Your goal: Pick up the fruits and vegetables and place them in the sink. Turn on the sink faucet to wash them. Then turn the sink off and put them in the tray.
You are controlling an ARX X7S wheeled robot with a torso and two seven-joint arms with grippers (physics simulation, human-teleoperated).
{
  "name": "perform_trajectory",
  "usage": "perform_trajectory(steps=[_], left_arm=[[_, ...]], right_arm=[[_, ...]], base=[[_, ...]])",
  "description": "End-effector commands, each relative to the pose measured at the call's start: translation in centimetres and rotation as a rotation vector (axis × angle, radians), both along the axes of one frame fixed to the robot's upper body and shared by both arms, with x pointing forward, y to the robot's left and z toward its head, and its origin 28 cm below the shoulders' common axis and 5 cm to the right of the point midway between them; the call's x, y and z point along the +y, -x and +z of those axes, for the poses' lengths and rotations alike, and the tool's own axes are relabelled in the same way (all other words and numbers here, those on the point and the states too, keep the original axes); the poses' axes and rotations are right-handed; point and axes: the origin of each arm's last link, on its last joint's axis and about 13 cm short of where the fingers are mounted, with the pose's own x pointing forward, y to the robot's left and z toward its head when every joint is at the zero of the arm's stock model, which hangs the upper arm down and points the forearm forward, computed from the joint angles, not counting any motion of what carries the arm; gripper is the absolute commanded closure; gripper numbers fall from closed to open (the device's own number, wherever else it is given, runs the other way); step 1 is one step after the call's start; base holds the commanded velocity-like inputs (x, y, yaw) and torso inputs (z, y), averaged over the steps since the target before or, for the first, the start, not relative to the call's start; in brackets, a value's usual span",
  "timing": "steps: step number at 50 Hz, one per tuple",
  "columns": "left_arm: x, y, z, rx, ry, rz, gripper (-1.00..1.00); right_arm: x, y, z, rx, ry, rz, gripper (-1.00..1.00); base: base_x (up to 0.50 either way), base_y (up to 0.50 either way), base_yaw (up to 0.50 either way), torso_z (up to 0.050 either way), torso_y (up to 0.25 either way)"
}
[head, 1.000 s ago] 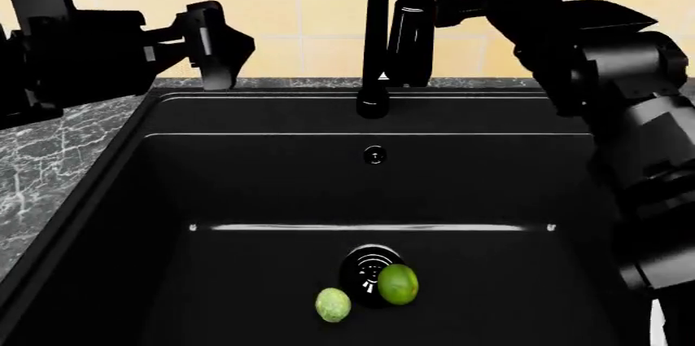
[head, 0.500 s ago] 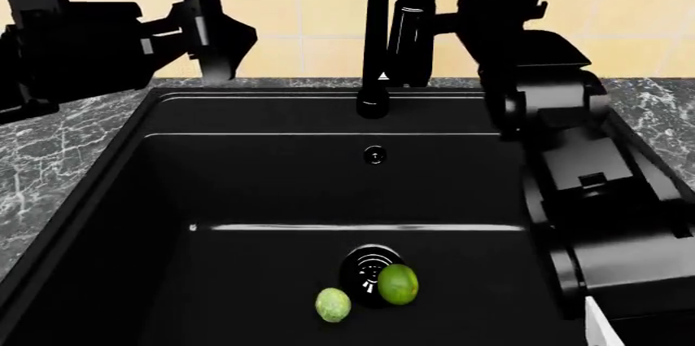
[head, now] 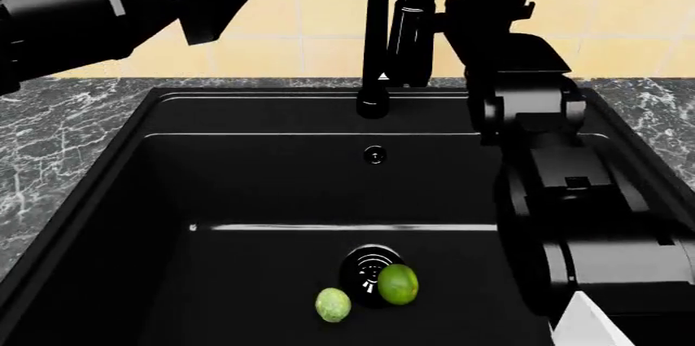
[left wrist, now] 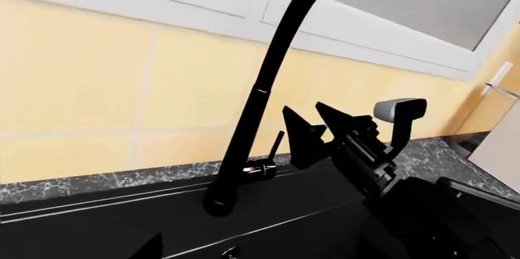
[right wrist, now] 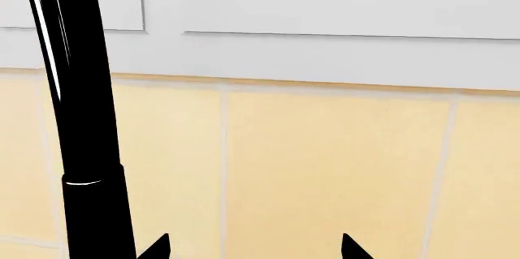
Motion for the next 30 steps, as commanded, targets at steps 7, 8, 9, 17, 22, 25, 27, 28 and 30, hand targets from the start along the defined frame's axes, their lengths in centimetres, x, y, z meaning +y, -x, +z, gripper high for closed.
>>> perform_trajectory(steps=[7, 8, 9, 17, 22, 25, 27, 28, 30], left_arm=[[0.02, 0.26, 0.31, -0.031, -0.016, -0.018, -1.00], [0.01, 0.24, 0.32, -0.031, -0.018, -0.017, -1.00], [0.01, 0.23, 0.33, -0.031, -0.019, -0.017, -1.00], [0.11, 0.28, 0.44, -0.034, -0.025, -0.005, -1.00], [0.19, 0.30, 0.51, -0.037, -0.028, 0.002, -1.00], [0.19, 0.34, 0.55, -0.038, -0.029, 0.004, -1.00], [0.18, 0.35, 0.60, -0.039, -0.029, 0.004, -1.00], [0.17, 0.34, 0.62, -0.039, -0.029, 0.004, -1.00], [0.16, 0.31, 0.64, -0.040, -0.030, 0.004, -1.00]], right_arm=[[0.22, 0.00, 0.44, -0.001, 0.014, 0.009, -1.00], [0.21, 0.00, 0.44, -0.001, 0.015, 0.009, -1.00], [0.20, 0.00, 0.44, 0.000, 0.016, 0.009, -1.00], [0.34, 0.01, 0.49, 0.004, 0.026, 0.015, -1.00], [0.40, 0.02, 0.59, 0.005, 0.034, 0.018, -1.00], [0.35, 0.02, 0.63, 0.007, 0.037, 0.017, -1.00], [0.33, 0.02, 0.65, 0.008, 0.040, 0.015, -1.00], [0.31, 0.02, 0.66, 0.008, 0.040, 0.012, -1.00], [0.27, 0.03, 0.65, 0.009, 0.042, 0.007, -1.00]], base=[[0.00, 0.00, 0.00, 0.000, -0.073], [0.00, 0.00, 0.00, 0.000, -0.121], [0.00, 0.00, 0.00, 0.000, -0.123], [0.00, 0.00, 0.00, 0.000, -0.128], [0.00, 0.00, 0.00, 0.000, -0.129], [0.00, 0.00, 0.00, 0.000, -0.129], [0.00, 0.00, 0.00, 0.000, -0.129], [0.00, 0.00, 0.00, 0.000, -0.131], [0.00, 0.00, 0.00, 0.000, -0.129]])
